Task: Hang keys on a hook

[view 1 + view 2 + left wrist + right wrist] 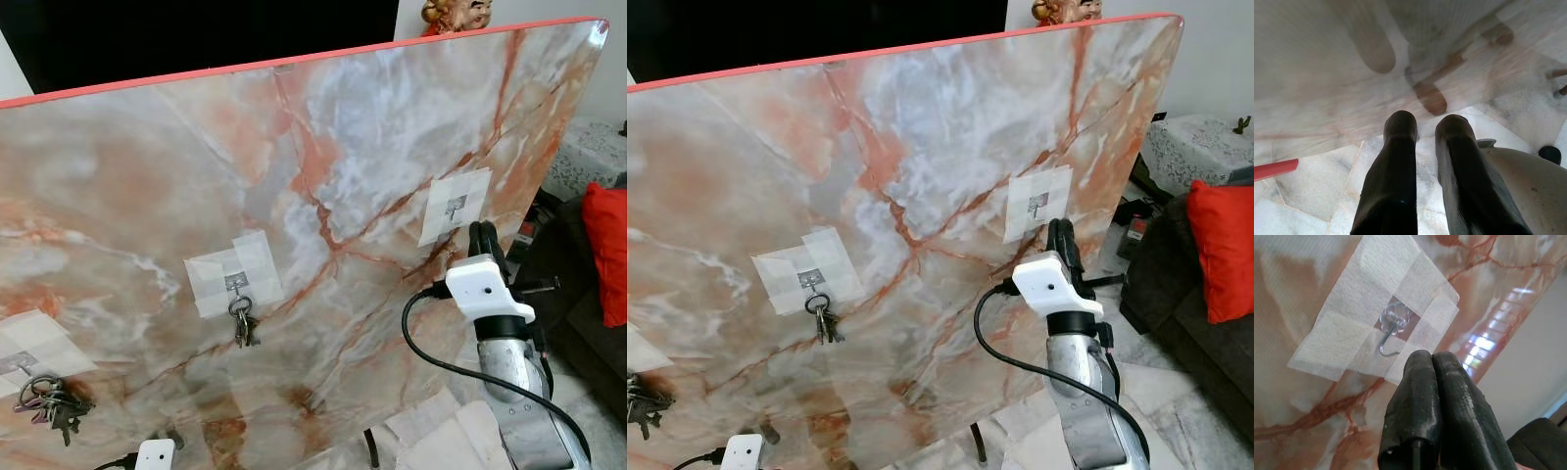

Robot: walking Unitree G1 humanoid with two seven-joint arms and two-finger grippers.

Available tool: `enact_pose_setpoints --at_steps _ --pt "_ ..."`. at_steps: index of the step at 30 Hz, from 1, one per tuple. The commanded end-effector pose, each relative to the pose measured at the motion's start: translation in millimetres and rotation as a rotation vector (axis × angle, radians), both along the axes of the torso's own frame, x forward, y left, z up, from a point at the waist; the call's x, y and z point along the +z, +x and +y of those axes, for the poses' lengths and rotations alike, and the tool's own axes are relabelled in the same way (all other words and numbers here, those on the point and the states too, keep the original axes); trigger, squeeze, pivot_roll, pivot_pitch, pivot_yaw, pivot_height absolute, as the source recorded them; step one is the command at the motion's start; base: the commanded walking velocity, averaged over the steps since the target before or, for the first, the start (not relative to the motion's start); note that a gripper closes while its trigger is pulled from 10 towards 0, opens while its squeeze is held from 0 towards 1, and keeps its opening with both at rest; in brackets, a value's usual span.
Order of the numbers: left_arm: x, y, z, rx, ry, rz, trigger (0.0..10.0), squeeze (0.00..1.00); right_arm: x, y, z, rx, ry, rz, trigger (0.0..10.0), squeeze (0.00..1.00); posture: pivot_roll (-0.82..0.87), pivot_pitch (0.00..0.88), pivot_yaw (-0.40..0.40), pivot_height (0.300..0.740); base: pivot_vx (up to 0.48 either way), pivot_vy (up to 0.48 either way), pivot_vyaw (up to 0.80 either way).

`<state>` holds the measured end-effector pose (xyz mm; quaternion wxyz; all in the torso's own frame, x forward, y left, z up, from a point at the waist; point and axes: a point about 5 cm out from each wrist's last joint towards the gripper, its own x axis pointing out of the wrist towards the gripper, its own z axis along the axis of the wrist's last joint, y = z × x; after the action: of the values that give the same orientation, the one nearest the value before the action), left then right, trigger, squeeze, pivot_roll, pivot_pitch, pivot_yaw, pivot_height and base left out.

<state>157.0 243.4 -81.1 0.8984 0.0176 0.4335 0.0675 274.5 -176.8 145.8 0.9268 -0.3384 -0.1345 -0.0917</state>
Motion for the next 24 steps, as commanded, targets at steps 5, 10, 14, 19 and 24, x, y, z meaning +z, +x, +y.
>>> enact_pose_setpoints --at_steps 5,10,14,19,24 --pt "-0.6 -2.9 2.0 -0.014 0.01 0.01 10.0 0.0 5.8 2.3 -1.3 0.027 0.016 -0.015 10.0 0.0 0.09 0.0 -0.003 0.74 0.0 0.0 0.0" --pt "-0.5 -2.6 2.0 -0.012 0.012 0.008 10.0 0.0 8.8 8.6 6.4 0.097 0.03 -0.019 10.0 0.0 0.1 0.0 -0.003 0.74 0.0 0.0 0.0" --pt "-0.4 -2.6 2.4 -0.01 0.013 0.008 10.0 0.0 8.2 9.4 11.9 0.14 0.053 -0.013 10.0 0.0 0.1 0.0 -0.002 0.74 0.0 0.0 0.0" --pt "-0.3 -2.5 2.8 -0.009 0.013 0.009 10.0 0.0 7.0 10.3 9.9 0.131 0.056 -0.007 10.0 0.0 0.09 0.0 0.0 0.74 0.0 0.0 0.0" --pt "-0.1 -2.3 3.0 -0.01 0.014 0.008 10.0 0.0 4.2 11.9 5.5 0.104 0.067 0.012 10.0 0.0 0.09 0.0 0.001 0.74 0.0 0.0 0.0"
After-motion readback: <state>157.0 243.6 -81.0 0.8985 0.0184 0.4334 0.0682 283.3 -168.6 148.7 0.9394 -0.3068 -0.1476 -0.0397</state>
